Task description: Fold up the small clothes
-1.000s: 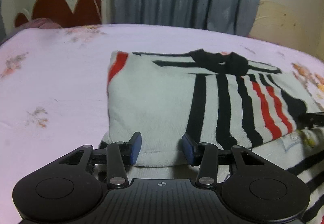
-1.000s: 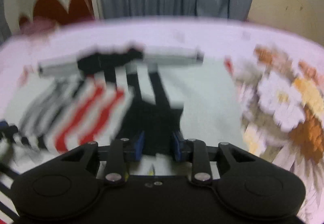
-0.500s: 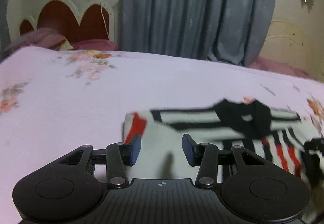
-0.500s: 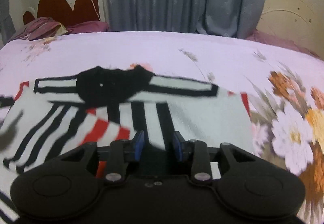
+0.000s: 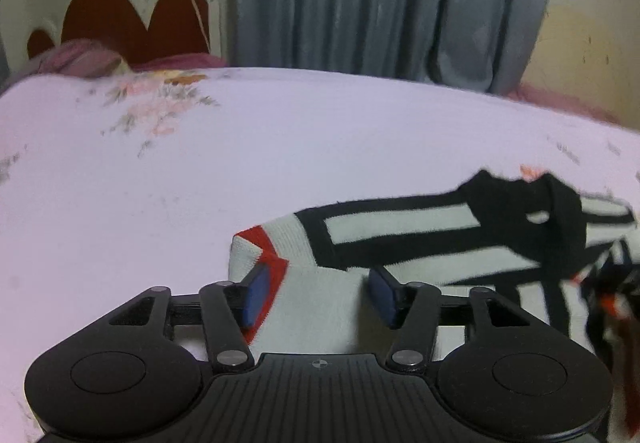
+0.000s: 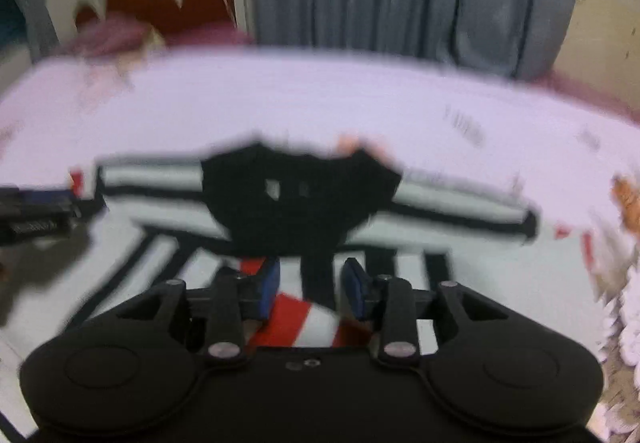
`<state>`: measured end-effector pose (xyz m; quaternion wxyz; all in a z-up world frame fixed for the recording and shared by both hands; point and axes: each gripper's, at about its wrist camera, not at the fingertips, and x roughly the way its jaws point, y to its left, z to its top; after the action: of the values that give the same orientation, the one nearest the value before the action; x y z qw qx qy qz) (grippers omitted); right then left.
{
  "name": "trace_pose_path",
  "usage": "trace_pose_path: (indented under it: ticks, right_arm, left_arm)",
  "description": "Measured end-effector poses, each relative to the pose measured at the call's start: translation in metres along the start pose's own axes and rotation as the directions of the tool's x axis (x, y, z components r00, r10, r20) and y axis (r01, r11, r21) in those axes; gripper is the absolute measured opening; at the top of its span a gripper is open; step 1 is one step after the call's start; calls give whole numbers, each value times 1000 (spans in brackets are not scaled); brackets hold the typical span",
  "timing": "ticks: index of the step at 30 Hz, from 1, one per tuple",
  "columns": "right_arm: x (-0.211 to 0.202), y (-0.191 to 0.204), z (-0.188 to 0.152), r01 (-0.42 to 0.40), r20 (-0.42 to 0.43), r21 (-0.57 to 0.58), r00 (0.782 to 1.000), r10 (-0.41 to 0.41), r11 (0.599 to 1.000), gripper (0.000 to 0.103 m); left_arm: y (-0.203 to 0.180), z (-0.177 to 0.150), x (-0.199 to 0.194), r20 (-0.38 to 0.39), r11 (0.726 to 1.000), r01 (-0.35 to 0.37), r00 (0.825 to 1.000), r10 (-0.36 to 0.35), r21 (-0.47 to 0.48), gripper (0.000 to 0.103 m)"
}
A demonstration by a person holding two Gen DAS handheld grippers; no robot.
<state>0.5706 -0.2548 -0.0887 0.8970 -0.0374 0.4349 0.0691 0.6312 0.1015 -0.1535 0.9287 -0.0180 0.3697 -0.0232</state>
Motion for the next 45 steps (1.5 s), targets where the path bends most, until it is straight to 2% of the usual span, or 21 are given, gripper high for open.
trace_pose_path:
  ticks: [2, 4, 6, 7, 8, 9, 11, 13, 15, 16, 17, 18, 20, 22, 26, 31, 33, 37, 39, 42, 45]
  right_arm:
    - [-1, 0, 1, 5, 4, 9, 1000, -5, 1000, 34]
    - [-17, -1, 2, 2, 76, 7, 997, -2, 1000, 36]
    - [-22, -4, 4, 27, 111, 15, 993, -28, 1000, 35]
    - [-12, -7, 4, 63, 59, 18, 996, -64, 998, 33]
    - [1, -10, 5, 95, -7, 21, 995, -95, 995, 34]
    - [3, -13, 4, 84, 6, 29, 996, -84, 996, 34]
    - [-5, -13, 6, 82, 19, 31, 996, -82, 996, 33]
    - [-18, -14, 5, 66, 82, 52, 994, -71, 996, 33]
    - [-17, -16, 4, 57, 75, 65, 995, -62, 996, 33]
    - [-8, -15, 2, 67, 34, 61, 997, -70, 996, 34]
    - [-1, -14, 0, 75, -2, 54, 997, -75, 996, 34]
    - [-2, -13, -1, 79, 10, 40, 997, -80, 996, 34]
    - [-13, -13, 0, 76, 28, 53, 997, -78, 996, 34]
    - [-32, -11, -5, 56, 93, 61, 994, -61, 997, 38]
    - [-61, 9, -24, -30, 139, -11, 990, 31, 999, 37]
    - [-68, 36, -49, -67, 86, -109, 993, 77, 992, 38]
    - [-65, 38, -59, -46, 48, -141, 997, 54, 989, 38]
    - [-68, -7, -72, 99, 45, -22, 994, -98, 995, 39]
    - [-72, -29, -78, 95, 40, 37, 995, -96, 995, 41]
    - [-84, -39, -80, 67, 30, 33, 997, -68, 997, 41]
    - [-119, -47, -91, 19, 107, 70, 994, -27, 997, 42]
  left_arm:
    - [1, 3, -15, 42, 1000, -22, 999, 22, 19, 55]
    - [5, 2, -23, 94, 999, -38, 995, 35, 30, 55]
    - [14, 3, -7, 28, 999, -36, 999, 35, 19, 55]
    - [18, 4, 4, -9, 1000, -25, 1000, 25, 14, 57]
    - [25, 4, 7, -6, 1000, 1, 1000, -1, -9, 58]
    - [30, 8, 7, -11, 1000, 3, 1000, -3, -29, 58]
    - [30, 11, -11, 66, 1000, -28, 997, 29, -11, 58]
    - [26, 10, -22, 123, 1000, 7, 992, -9, 14, 58]
    - [18, 9, -14, 92, 998, 49, 994, -54, 50, 58]
    - [15, 9, -6, 43, 996, 63, 997, -66, 66, 58]
    - [12, 7, 8, -42, 993, 89, 995, -86, 78, 65]
    - [9, 7, 6, -24, 991, 83, 996, -81, 103, 65]
    - [1, 10, -8, -8, 990, 53, 999, -52, 134, 65]
    - [-4, 4, -31, 41, 987, 85, 995, -91, 137, 65]
    - [-29, -27, -69, 47, 985, 132, 989, -138, 111, 65]
    - [-59, -70, -90, -3, 992, 79, 997, -79, 99, 65]
    - [-60, -84, -93, -18, 993, 26, 1000, -24, 117, 65]
    - [-45, -97, -109, -5, 994, -2, 1000, 3, 112, 65]
    - [-45, -99, -114, -9, 992, -12, 1000, 13, 123, 65]
    - [-54, -98, -125, -22, 987, -57, 998, 61, 153, 65]
    - [-61, -100, -155, 10, 987, -54, 999, 54, 150, 65]
